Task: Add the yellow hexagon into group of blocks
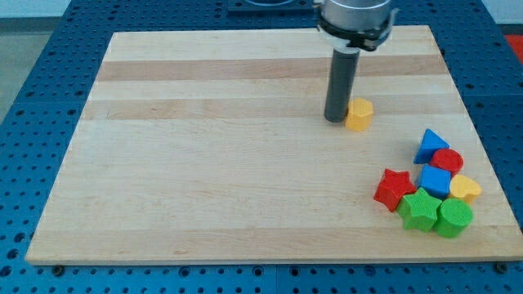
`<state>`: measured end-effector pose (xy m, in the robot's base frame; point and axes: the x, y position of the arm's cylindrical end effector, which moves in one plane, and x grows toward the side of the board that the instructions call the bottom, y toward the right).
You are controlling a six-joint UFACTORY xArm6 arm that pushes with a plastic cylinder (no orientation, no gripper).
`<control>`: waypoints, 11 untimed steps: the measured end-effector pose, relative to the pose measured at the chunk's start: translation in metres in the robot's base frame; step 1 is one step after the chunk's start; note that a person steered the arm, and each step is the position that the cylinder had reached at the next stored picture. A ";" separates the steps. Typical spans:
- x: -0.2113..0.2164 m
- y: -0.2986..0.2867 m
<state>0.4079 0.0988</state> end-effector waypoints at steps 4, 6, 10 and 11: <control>-0.029 0.007; -0.028 0.039; 0.057 0.027; 0.077 0.027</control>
